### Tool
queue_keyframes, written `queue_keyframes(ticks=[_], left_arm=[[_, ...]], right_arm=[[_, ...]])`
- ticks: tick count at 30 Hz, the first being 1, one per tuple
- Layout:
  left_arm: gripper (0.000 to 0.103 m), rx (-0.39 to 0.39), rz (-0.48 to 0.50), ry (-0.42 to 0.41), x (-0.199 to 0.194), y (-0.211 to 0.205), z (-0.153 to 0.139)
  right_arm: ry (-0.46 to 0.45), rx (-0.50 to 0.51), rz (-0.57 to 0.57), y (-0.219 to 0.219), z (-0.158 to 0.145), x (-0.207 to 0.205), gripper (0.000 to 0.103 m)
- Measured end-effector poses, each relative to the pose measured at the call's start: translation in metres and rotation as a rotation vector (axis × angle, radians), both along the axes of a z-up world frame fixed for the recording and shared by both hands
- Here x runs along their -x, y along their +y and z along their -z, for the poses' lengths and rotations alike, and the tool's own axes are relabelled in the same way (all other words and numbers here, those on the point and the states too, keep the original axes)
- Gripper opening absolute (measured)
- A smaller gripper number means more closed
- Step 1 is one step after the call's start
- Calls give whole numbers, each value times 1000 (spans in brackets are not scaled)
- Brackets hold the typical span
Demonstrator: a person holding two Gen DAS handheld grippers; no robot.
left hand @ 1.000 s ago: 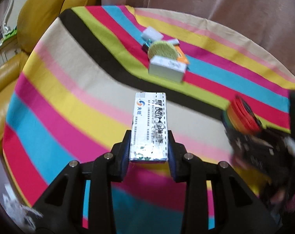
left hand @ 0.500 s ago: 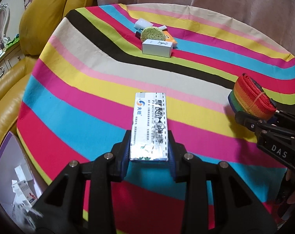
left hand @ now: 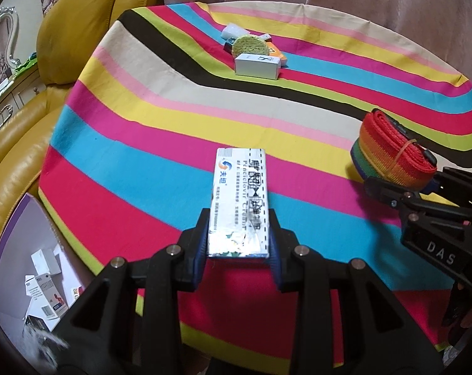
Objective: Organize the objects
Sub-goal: 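Carry the toothpaste box and red strap to the storage box and release them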
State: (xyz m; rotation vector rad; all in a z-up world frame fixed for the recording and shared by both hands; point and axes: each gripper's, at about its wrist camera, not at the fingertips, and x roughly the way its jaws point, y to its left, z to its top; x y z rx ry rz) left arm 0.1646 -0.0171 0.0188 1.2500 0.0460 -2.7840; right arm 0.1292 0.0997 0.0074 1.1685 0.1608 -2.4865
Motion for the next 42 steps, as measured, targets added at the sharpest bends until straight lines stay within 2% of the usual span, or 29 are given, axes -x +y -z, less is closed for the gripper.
queue_keyframes(ticks=[15,26,32,42], left_arm=[[37,-46,-107,8,-36,-52,-5],[37,-74,-236,37,-77,-107,-11],[37,-88,-304,50,-96,-137,-12],[37,-106,-417,34,-133,-180,-5]], right_arm=[[55,-66,-143,-63,-17,-28,36],[127,-187,-280,-129,-27,-56,36],[158,-222,-364,-160,-27,-71,36],[180,-224,-495,-208,-33,-93,36]])
